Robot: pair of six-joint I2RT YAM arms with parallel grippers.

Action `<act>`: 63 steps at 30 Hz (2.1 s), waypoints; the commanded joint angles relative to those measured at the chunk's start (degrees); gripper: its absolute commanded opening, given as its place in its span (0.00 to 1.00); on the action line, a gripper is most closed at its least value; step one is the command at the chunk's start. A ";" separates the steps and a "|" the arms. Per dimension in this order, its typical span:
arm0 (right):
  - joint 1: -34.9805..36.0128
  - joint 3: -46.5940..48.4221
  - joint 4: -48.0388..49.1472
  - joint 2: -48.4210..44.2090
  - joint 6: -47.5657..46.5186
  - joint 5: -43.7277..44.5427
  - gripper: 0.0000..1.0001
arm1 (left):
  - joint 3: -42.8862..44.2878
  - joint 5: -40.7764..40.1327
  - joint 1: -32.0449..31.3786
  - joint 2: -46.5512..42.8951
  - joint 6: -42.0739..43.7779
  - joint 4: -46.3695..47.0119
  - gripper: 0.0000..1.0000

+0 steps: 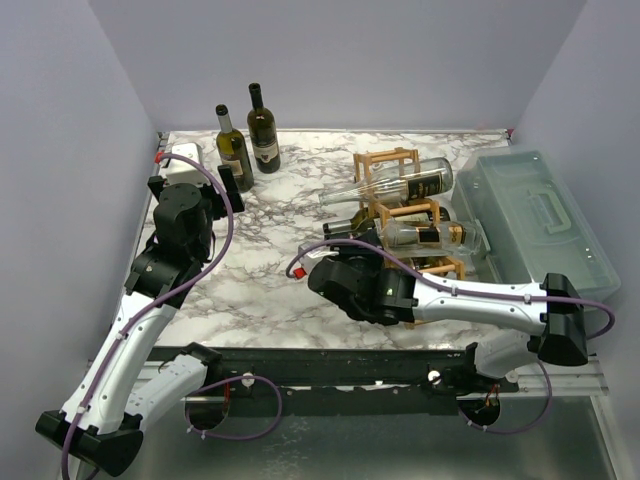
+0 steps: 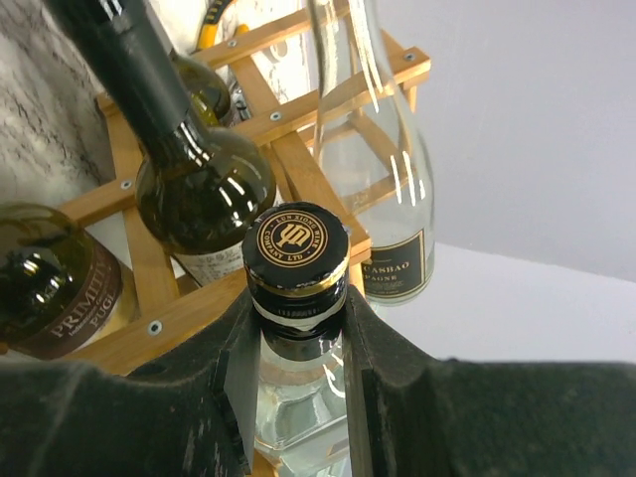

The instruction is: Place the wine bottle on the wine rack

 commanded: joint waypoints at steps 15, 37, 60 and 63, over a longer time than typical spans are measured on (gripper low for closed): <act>2.60 8.34 -8.63 10.10 11.69 -6.27 0.16 | -0.19 0.85 0.64 -1.09 -0.65 1.20 0.99; 2.64 10.43 -0.28 -2.36 18.60 -23.19 1.00 | -0.32 1.92 2.29 0.31 -1.19 1.28 0.99; -16.57 8.58 20.89 -14.01 38.76 -38.40 1.00 | 15.28 17.47 11.14 20.83 -10.97 -0.39 0.99; -19.40 9.01 20.91 -13.37 41.21 -41.55 1.00 | 21.33 16.38 11.51 26.12 -9.94 -0.75 0.99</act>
